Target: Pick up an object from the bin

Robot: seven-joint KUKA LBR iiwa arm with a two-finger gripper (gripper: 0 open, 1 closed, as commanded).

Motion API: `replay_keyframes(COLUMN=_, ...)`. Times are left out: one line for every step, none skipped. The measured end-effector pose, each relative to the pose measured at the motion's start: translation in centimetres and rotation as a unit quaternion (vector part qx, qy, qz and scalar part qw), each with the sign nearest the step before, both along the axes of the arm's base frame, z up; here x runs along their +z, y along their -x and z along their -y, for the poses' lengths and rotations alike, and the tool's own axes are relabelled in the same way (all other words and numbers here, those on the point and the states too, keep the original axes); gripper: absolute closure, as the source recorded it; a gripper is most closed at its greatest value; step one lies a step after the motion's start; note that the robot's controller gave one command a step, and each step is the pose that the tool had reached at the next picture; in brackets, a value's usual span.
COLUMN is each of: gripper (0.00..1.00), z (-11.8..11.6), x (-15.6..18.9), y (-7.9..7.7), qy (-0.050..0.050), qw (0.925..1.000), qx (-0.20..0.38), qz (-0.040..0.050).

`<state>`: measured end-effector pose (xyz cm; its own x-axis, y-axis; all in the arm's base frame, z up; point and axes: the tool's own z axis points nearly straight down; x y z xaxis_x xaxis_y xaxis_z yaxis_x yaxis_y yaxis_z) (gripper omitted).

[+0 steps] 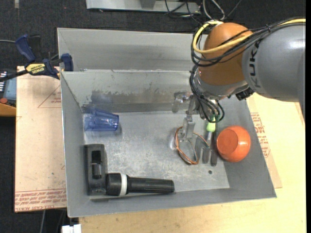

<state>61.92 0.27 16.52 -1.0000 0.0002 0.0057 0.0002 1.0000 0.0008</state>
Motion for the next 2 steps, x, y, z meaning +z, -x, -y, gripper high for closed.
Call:
replay_keyframes(gripper=0.0, z=0.0, x=0.4, y=-0.2, qy=0.0, qw=1.0, qx=0.0, qz=0.0037)
replay_keyframes(gripper=0.0, z=1.3, x=-9.6, y=0.0, qy=-0.002, qw=0.9571, qx=0.29, qz=0.0023)
